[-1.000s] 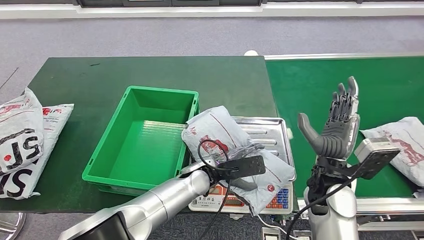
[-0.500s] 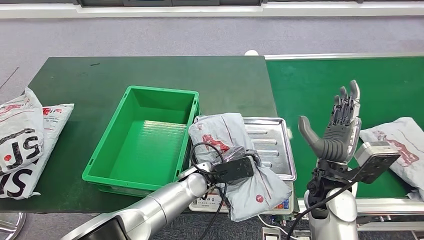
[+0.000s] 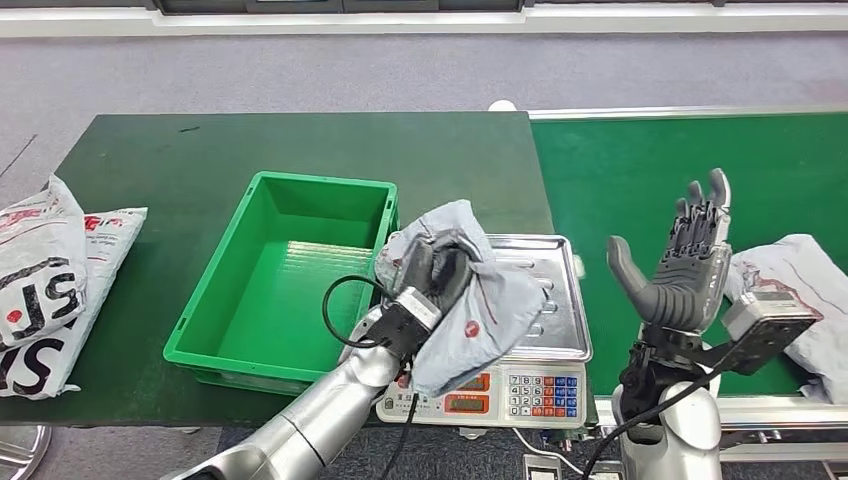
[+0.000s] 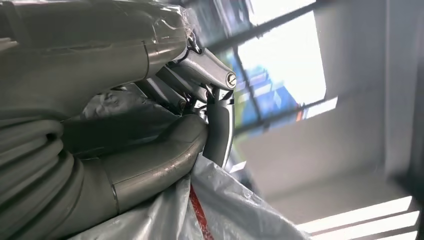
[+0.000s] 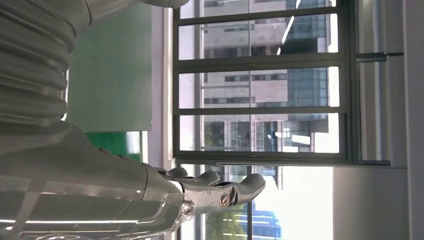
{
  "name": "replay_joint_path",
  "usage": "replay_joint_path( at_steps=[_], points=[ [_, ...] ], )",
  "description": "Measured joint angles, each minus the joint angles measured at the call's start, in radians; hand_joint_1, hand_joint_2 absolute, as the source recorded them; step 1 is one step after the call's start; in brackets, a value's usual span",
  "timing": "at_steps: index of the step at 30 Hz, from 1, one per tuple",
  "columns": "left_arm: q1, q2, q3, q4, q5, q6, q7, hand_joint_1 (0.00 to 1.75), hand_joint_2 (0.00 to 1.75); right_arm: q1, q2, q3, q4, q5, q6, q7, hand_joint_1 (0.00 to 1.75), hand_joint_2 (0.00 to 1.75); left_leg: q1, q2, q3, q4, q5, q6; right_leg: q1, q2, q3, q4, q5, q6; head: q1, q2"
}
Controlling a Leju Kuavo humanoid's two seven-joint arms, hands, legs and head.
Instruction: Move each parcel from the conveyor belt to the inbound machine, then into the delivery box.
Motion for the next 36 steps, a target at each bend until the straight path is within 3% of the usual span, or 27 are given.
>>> replay_joint_path(
  at_steps=[7, 10, 14, 20, 30, 36],
  points=[
    [0.076, 0.039, 0.051, -0.256, 0.029, 0.109, -0.002, 1.75, 1.75, 0.001, -0.021, -0.001, 0.004, -0.019, -0.008, -0.012, 0.00, 1.75, 0.000, -0.001, -0.001, 0.000, 0.000, 0.000, 0.000, -0.001, 0.000, 0.000, 0.000, 0.000, 0.000, 0.000],
    [0.099, 0.059, 0.059, -0.352, 0.014, 0.209, -0.002, 1.75, 1.75, 0.000, -0.029, -0.001, 0.008, -0.026, -0.015, -0.014, 0.00, 1.75, 0.000, -0.001, -0.001, 0.000, 0.000, 0.000, 0.000, -0.001, 0.000, 0.000, 0.000, 0.000, 0.000, 0.000],
    [0.118, 0.076, 0.104, -0.454, -0.190, 0.322, -0.002, 1.75, 1.75, 0.000, -0.036, -0.001, 0.010, -0.034, -0.025, -0.021, 0.00, 1.75, 0.000, -0.002, -0.001, 0.000, 0.000, 0.000, 0.000, -0.002, 0.000, 0.000, 0.000, 0.000, 0.000, 0.000],
    [0.138, 0.076, 0.198, -0.546, -0.298, 0.334, -0.002, 1.75, 1.75, 0.001, -0.040, -0.001, 0.010, -0.036, -0.028, -0.022, 0.00, 1.75, 0.000, -0.002, -0.001, 0.000, 0.000, 0.000, 0.000, -0.002, 0.000, 0.000, 0.000, 0.000, 0.000, 0.000],
    [0.151, 0.076, 0.232, -0.587, -0.309, 0.335, -0.002, 1.75, 1.75, 0.001, -0.040, -0.001, 0.010, -0.036, -0.028, -0.022, 0.00, 1.75, 0.000, -0.002, -0.001, 0.000, 0.000, 0.000, 0.000, -0.002, 0.000, 0.000, 0.000, 0.000, 0.000, 0.000],
    [0.145, 0.071, 0.277, -0.581, -0.416, 0.314, 0.003, 1.75, 1.75, 0.000, -0.040, -0.001, 0.010, -0.034, -0.033, -0.022, 0.00, 1.75, 0.000, -0.002, -0.001, 0.000, 0.000, 0.000, 0.000, -0.002, 0.000, 0.000, 0.000, 0.000, 0.000, 0.000]
  ],
)
